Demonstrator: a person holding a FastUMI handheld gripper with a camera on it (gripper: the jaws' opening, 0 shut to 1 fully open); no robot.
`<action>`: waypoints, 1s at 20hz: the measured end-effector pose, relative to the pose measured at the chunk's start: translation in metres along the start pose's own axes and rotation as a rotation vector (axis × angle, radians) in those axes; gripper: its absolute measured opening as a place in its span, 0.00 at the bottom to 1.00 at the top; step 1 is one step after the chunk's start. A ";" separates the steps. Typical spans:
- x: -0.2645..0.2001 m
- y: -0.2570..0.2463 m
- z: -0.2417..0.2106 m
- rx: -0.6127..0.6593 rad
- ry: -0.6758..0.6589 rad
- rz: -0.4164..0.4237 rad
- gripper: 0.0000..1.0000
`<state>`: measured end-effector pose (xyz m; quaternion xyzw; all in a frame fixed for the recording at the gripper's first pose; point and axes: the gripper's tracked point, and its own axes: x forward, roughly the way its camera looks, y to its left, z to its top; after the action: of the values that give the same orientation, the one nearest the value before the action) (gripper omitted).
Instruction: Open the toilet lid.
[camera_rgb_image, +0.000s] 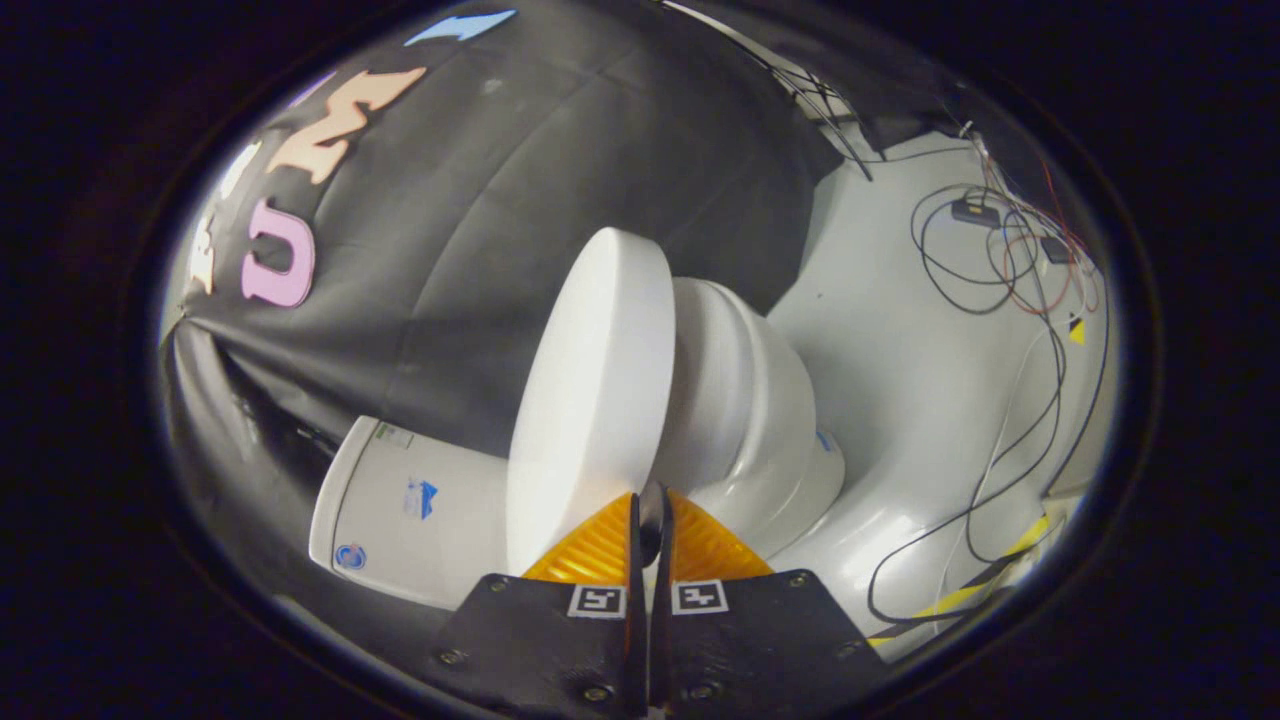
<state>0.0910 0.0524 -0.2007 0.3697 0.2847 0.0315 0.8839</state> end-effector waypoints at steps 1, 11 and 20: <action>-0.003 0.009 0.000 -0.011 -0.005 0.007 0.02; -0.030 0.065 0.009 -0.254 -0.074 0.057 0.01; -0.042 0.103 0.008 -0.466 -0.114 0.037 0.02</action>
<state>0.0758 0.1111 -0.1067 0.1621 0.2126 0.0914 0.9592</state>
